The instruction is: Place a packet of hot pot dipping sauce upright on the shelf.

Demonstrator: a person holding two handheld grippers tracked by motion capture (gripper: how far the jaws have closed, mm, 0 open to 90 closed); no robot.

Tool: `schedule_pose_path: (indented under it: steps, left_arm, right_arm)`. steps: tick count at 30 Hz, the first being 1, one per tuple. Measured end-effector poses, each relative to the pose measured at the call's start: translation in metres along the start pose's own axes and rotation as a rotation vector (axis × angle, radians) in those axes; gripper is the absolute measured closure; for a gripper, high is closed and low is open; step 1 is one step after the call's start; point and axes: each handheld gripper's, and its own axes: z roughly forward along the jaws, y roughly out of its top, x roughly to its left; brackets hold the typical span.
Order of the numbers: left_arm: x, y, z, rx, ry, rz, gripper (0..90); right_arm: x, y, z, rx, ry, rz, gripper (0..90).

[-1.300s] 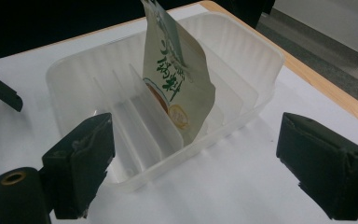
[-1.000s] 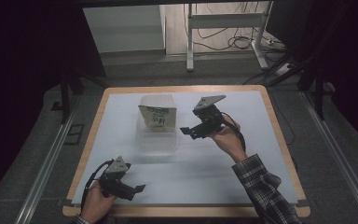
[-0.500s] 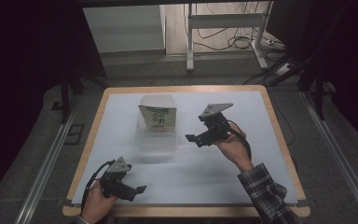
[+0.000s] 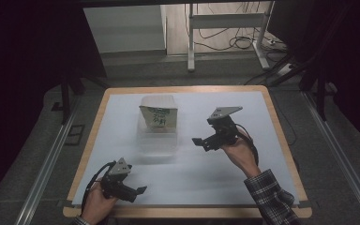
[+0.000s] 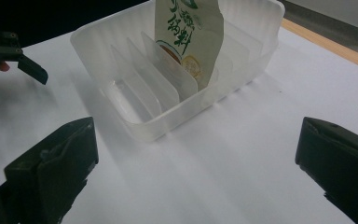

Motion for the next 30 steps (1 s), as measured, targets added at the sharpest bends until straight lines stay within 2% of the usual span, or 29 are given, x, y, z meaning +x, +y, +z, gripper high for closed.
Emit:
schedule_pose_path:
  steps: [7,12,16,30]
  left_arm:
    - [0.000,0.000,0.000,-0.005,0.003,0.001,1.2]
    - [0.000,0.000,0.000,-0.003,0.007,0.005,1.3]
    - [0.000,0.000,0.000,-0.002,0.009,0.006,1.4]
    - [-0.001,0.000,0.001,0.001,0.025,0.021,1.4]
  right_arm:
    - [0.001,-0.006,-0.005,0.006,0.009,0.015,0.0]
    - [0.003,-0.011,-0.008,0.019,-0.019,0.006,0.0]
    - [0.002,-0.017,-0.011,0.022,-0.035,0.017,0.0]
    - [-0.003,-0.034,-0.019,0.030,-0.055,0.051,0.0]
